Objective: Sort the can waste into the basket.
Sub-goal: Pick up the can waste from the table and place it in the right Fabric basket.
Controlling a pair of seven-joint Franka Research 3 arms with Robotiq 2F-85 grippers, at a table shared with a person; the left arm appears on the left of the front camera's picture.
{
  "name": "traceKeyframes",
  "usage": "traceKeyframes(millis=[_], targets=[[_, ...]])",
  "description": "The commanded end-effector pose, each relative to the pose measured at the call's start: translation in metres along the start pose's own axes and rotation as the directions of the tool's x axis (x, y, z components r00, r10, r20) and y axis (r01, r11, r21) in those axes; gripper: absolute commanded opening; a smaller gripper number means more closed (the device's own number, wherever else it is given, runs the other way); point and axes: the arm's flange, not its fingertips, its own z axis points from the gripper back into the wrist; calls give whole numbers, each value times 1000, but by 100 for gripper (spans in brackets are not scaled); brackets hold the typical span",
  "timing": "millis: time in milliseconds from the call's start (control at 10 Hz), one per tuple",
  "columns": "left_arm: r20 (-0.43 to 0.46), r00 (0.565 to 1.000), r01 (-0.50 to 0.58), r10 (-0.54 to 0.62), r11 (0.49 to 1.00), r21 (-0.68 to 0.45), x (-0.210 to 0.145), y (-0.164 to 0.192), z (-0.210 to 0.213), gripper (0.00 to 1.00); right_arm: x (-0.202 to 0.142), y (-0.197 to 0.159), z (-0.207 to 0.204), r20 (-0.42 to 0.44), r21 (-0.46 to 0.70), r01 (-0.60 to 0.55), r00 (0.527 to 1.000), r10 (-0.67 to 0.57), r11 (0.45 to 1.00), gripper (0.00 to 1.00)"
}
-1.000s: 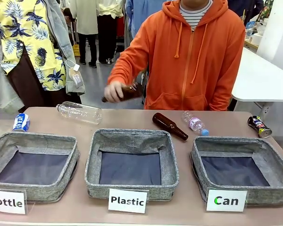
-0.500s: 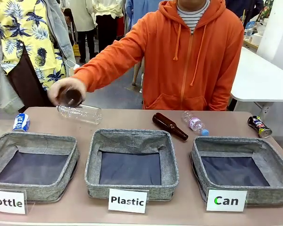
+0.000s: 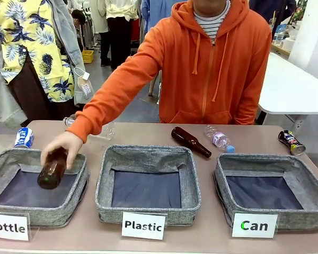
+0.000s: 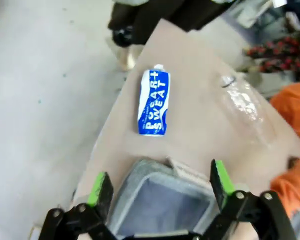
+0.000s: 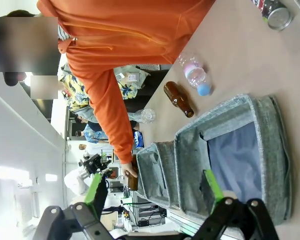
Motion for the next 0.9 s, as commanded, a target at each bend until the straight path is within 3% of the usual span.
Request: traceKeyframes(millis=[0,100,300,500,800], targets=[[-70,993,77,-94,973,-219,17,118,74,100,3,1,0,9,21,-21,1000,21,1000,100],[-85,990,76,-108,945,-318,12,161,91,100,3,1,0,9,21,-21,1000,21,1000,100],[-110,992,15,-67,909,-417,18,212,95,100,3,1,0,9,21,-21,1000,21,1000,100],[-138,990,-25,-38,903,-428,17,221,84,100,3,1,0,9,21,-21,1000,21,1000,100],[-155,987,-28,-30,933,-358,21,191,77,100,3,1,0,9,21,-21,1000,21,1000,100]])
